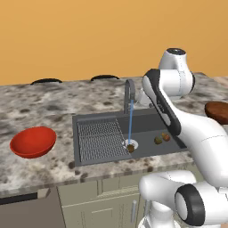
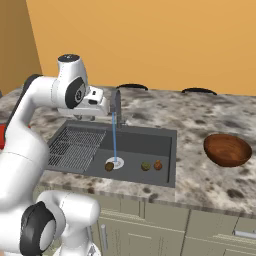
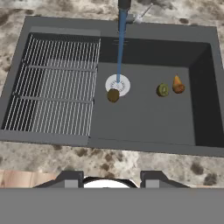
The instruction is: Pick the kiwis from the sink and place them in one bowl. Place the pear in the other bowl. Then turn off the sink faucet.
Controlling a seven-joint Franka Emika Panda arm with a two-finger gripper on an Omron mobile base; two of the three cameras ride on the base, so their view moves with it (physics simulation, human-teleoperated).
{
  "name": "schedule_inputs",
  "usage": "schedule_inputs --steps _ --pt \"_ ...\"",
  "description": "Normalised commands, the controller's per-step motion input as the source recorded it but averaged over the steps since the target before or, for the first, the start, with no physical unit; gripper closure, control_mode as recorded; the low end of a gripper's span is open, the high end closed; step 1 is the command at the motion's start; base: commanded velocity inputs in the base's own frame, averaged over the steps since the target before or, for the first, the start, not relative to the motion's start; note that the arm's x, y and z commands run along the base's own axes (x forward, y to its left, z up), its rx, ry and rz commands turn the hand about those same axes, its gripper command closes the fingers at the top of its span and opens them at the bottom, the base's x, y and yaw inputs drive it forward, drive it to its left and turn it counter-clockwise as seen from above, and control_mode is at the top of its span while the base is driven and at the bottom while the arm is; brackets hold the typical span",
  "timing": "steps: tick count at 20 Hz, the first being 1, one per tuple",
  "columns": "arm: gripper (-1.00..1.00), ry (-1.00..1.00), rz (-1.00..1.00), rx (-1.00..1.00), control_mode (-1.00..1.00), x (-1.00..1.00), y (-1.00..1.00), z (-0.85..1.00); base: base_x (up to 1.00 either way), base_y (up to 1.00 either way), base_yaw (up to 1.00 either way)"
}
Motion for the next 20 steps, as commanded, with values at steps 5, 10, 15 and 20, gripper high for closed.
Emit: schedule_inputs --steps 5,10,15,20 --pt "-1.00 0.00 0.00 0.01 -1.00 -0.13 -0.29 -0.06 0.00 0.00 0.00" --pt "-1.00 0.04 -0.01 0.09 -1.00 -0.25 -0.63 -0.10 0.00 0.00 0.00" --pt "-1.00 0.10 0.00 0.05 -1.00 0.00 -0.57 -0.19 0.00 0.00 0.00" --pt "-1.00 0.10 0.00 0.02 -1.00 0.20 -0.44 -0.24 0.00 0.00 0.00"
